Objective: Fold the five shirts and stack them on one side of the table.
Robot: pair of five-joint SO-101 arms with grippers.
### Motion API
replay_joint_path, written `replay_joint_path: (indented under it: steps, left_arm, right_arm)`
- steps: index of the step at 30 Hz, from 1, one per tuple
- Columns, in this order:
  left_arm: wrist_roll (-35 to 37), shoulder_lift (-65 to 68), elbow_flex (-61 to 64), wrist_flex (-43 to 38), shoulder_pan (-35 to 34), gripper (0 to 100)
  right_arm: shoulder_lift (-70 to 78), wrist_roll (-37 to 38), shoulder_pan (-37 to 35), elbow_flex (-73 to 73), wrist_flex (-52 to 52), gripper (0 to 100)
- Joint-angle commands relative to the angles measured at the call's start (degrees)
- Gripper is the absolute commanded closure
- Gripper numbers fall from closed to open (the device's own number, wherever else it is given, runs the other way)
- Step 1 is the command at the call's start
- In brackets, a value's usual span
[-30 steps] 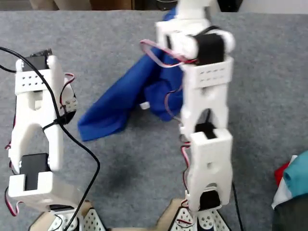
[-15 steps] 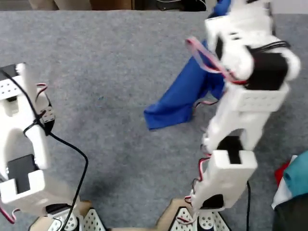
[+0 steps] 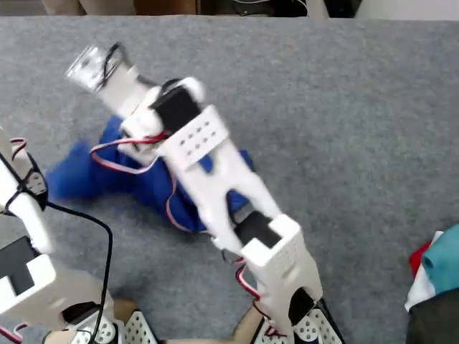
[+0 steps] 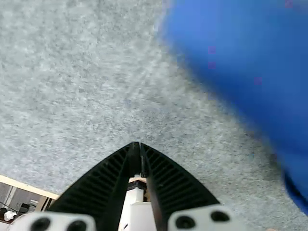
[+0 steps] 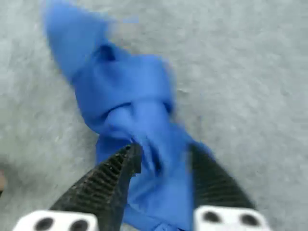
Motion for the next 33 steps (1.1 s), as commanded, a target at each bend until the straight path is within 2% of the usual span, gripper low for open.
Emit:
replay_joint_path:
  steps: [1, 3, 5, 10, 12, 17, 21, 25, 27, 29, 33]
  left_arm:
    - [-3.52, -2.59, 0.00, 0.79, -0.79, 98]
    - [-3.96, -2.59, -0.09, 0.79, -0.79, 98]
    - [-4.13, -2.51, -0.09, 0.70, -0.70, 98]
    - [-3.96, 1.45, -0.70, 0.44, 1.49, 97]
    - [-2.73, 5.93, -1.14, -0.35, 2.37, 94]
    - [4.48, 22.90, -6.95, -0.79, 1.58, 81]
    - [8.97, 36.88, -12.84, 0.79, 0.18, 80]
    - [9.14, 44.62, -15.47, 0.79, -0.35, 81]
    - [9.14, 44.62, -16.44, 0.79, -0.44, 87]
    - [9.14, 44.09, -16.62, 0.79, -0.53, 97]
    - [8.97, 41.89, -16.35, 0.79, -0.18, 98]
  right_arm:
    - [-1.89, 2.46, -4.00, 1.98, 0.88, 42.9]
    - [-4.26, 4.57, -4.26, 2.33, 0.88, 32.7]
    - [-7.08, 4.75, -2.86, 2.24, 0.88, 29.4]
    - [-12.18, 4.84, 3.12, 2.24, 0.79, 29.5]
    - [-11.74, 4.75, 6.64, 2.51, 0.79, 29.5]
    - [-7.96, 4.66, 13.93, 9.01, 0.79, 29.5]
    - [-5.32, 4.66, 16.57, 17.80, 0.70, 29.5]
    - [-3.91, 4.75, 18.15, 23.16, 0.70, 29.5]
    - [-3.65, 4.75, 18.68, 24.48, 0.62, 29.5]
    - [-3.65, 4.75, 18.95, 25.19, 0.62, 29.5]
    - [-3.65, 4.75, 18.95, 25.27, 0.62, 29.5]
